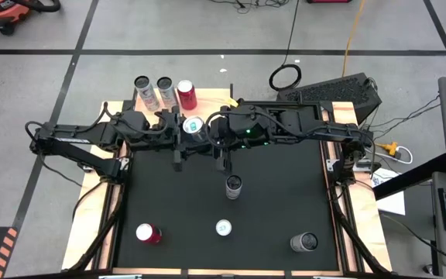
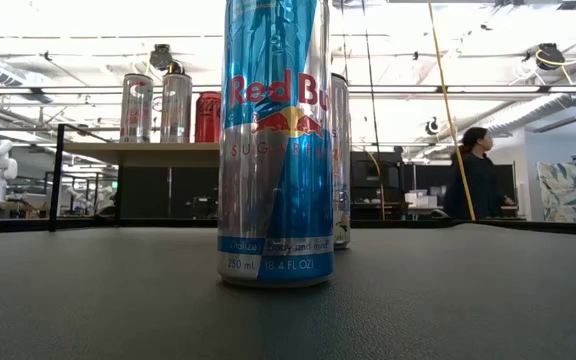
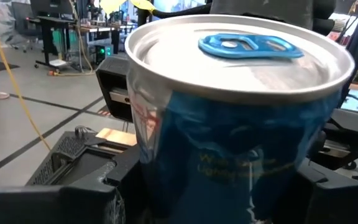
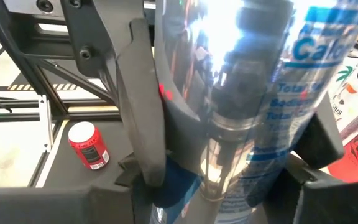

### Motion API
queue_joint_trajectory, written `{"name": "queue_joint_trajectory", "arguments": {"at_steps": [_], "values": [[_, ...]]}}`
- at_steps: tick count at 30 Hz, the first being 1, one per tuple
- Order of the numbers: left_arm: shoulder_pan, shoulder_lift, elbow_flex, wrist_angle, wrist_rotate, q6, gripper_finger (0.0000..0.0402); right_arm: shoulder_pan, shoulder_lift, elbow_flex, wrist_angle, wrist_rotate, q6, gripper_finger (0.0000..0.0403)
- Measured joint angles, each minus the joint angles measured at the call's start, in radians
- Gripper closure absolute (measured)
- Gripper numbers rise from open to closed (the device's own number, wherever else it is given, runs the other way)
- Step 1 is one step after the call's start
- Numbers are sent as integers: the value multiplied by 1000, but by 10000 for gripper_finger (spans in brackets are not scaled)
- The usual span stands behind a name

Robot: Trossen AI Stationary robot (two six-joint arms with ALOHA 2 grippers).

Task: Place canned beverage on shelf
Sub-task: Put the top blue soda can on the shelf

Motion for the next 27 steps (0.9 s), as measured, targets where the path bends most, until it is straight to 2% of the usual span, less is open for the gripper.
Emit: {"name": "queue_joint_trajectory", "arguments": {"at_steps": [5, 10, 14, 21, 27], "values": [[0, 1, 0, 22, -16, -23, 148, -3, 0, 0, 5, 3, -7, 213], [1, 1, 0, 24, -40, -113, 99, -13, 0, 0, -6, 3, -17, 213], [1, 1, 0, 20, -39, -108, 58, -21, 0, 0, -17, 4, -16, 213], [1, 1, 0, 15, -39, 16, 36, -40, -2, 0, -74, 26, -6, 213], [1, 1, -1, -9, -49, 249, 35, -44, -3, 1, -80, 18, 14, 213]]}}
